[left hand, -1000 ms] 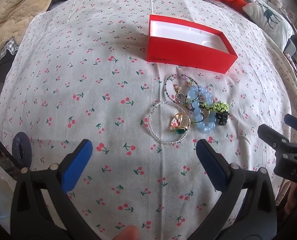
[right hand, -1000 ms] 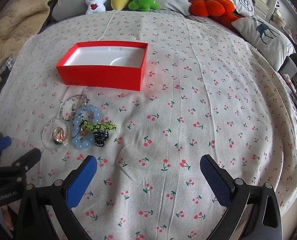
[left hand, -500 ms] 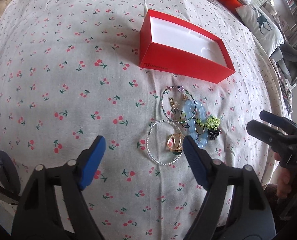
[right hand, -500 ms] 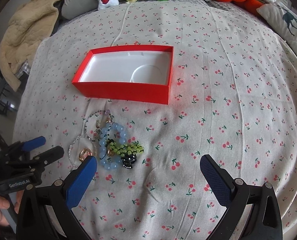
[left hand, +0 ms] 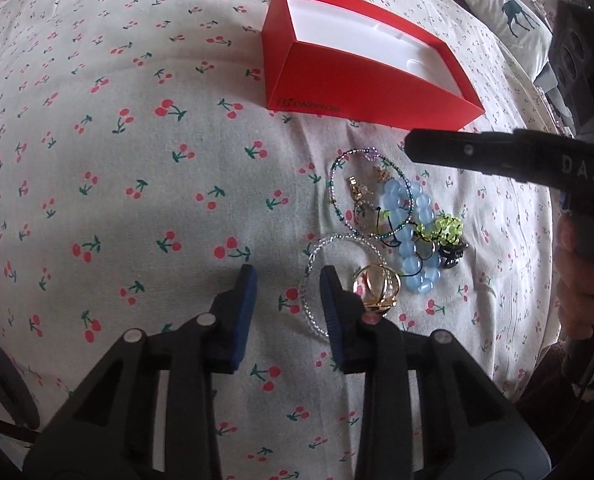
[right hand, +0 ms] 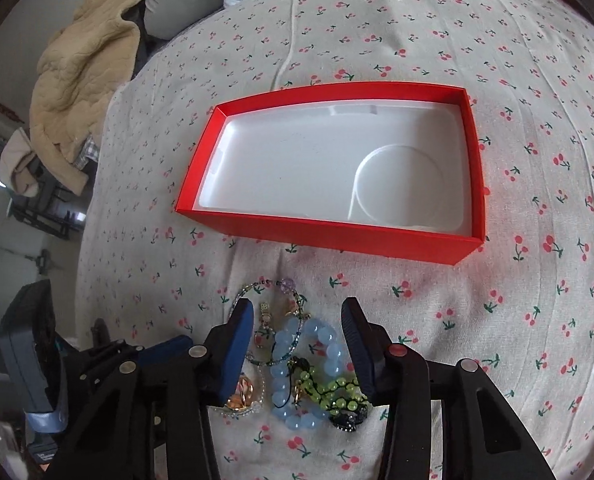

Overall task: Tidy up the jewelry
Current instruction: 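Lower the left tool onto the silver and green beaded bracelets and close, then carry both bracelets with the left tool into the red box and release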

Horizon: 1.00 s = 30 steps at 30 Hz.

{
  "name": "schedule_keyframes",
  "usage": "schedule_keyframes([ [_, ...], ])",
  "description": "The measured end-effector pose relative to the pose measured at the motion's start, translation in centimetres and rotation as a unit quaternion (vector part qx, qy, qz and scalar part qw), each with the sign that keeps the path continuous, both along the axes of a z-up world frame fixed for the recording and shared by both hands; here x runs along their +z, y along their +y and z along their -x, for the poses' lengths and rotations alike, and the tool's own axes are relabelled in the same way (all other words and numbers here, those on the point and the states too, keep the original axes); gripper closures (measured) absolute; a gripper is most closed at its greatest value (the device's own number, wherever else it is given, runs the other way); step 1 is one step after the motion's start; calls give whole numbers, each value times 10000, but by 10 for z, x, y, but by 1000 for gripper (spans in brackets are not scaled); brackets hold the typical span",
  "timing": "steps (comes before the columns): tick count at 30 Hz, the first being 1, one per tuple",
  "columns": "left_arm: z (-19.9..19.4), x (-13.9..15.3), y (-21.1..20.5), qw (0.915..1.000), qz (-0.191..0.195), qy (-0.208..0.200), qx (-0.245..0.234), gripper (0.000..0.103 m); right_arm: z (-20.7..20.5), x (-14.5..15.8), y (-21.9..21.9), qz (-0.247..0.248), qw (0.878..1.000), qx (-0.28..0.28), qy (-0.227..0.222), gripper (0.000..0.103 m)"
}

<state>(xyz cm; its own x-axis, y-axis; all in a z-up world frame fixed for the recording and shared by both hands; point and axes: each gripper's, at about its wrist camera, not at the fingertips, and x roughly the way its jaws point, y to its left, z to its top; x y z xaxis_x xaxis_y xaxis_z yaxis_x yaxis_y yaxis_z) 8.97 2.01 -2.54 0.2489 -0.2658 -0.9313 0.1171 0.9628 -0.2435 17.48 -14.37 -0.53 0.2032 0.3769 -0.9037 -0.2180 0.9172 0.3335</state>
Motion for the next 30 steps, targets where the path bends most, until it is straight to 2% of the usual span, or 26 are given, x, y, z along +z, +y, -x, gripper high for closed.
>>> schedule_keyframes([
  [5,-6,-1,-10,9995,-258,-79,-186,80,-13,-14,14,135,9997,168,97,71],
  [12,-18,-4,-15,9992,-337,-86,-210,94,-11,-25,36,633,9966,516,-65,76],
  [15,-19,-4,-13,9991,-363,-105,-180,97,-4,-26,43,867,9935,707,-204,84],
  [17,-17,-3,-12,9991,-357,-142,-150,98,-1,-26,46,1016,9910,817,-297,93],
  [20,-13,2,-13,9991,-303,-261,-144,98,3,-23,47,1086,9898,837,-381,93],
  [30,4,34,-16,9974,22,-712,-122,98,17,12,32,756,9930,655,-634,94],
])
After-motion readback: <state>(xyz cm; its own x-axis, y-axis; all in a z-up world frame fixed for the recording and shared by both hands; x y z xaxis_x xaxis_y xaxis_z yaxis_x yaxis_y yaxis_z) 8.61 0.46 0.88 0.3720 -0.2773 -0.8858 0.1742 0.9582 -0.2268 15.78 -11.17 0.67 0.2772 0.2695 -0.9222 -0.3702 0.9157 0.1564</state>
